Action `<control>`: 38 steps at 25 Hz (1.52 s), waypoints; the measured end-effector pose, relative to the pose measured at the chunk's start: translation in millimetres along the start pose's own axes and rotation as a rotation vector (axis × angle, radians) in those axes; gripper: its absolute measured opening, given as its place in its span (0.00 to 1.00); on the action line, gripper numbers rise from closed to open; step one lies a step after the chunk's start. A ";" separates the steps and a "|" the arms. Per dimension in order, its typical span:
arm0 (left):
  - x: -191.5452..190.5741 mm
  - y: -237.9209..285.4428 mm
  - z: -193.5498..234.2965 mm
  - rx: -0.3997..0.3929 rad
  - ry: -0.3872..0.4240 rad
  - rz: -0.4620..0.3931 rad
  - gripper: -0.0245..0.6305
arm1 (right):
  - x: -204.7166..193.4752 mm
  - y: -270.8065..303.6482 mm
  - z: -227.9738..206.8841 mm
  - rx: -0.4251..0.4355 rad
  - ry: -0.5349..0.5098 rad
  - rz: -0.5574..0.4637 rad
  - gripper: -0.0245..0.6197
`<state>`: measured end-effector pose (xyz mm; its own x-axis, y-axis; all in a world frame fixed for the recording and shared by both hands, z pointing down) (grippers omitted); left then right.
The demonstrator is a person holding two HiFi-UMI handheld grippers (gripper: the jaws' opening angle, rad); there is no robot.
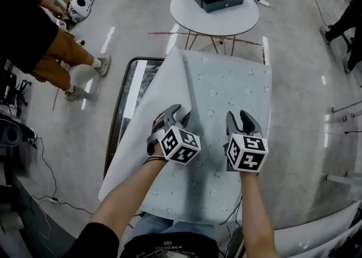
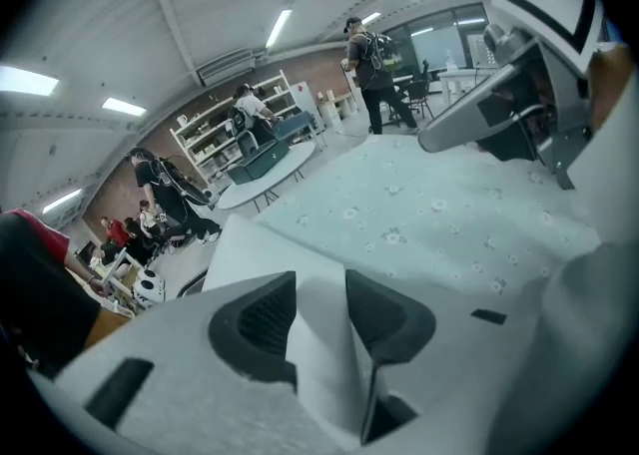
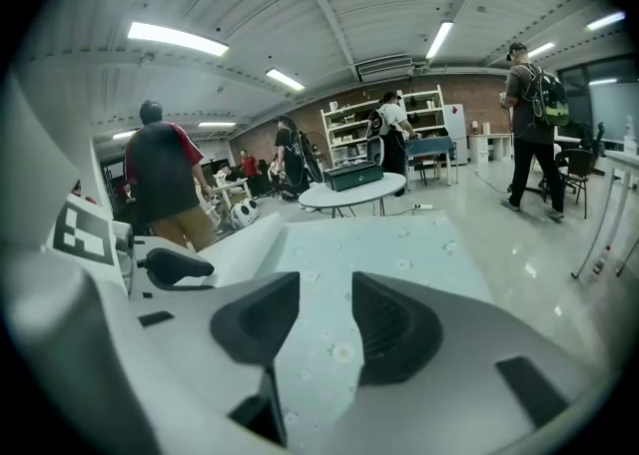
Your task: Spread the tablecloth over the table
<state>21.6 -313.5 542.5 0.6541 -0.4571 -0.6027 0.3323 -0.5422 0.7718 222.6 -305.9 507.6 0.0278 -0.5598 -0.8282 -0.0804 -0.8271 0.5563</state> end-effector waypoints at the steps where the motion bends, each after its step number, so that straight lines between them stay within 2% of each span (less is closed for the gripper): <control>1: 1.0 -5.6 3.3 0.004 -0.013 -0.014 0.28 | 1.5 0.4 3.7 0.007 0.000 -0.001 0.30; 14: 3.6 -74.7 64.1 0.080 -0.092 -0.111 0.12 | 28.6 -2.6 56.8 0.100 0.000 -0.025 0.30; 23: -20.4 -112.4 117.1 0.108 -0.152 -0.165 0.06 | 39.8 -4.5 113.8 0.153 -0.031 -0.035 0.29; 30: -55.2 -136.2 169.4 0.088 -0.182 -0.193 0.05 | 40.0 -4.4 171.9 0.170 -0.017 -0.050 0.26; 38: -94.4 -146.0 227.1 0.009 -0.196 -0.213 0.05 | 46.3 -1.0 231.1 0.147 -0.013 -0.063 0.26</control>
<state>-243.0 -351.3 440.7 0.4263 -0.4592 -0.7794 0.4417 -0.6462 0.6223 -6.2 -319.2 453.0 0.0241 -0.5054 -0.8626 -0.2238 -0.8436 0.4880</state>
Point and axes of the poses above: the fingertips, and each gripper's own axes: y forward along the fingers, z to its left, x out of its top, the point moved 7 cm from there along -y, backward along the fingers, and after that the axes turned 14 degrees about -x, right-handed, at the moved point
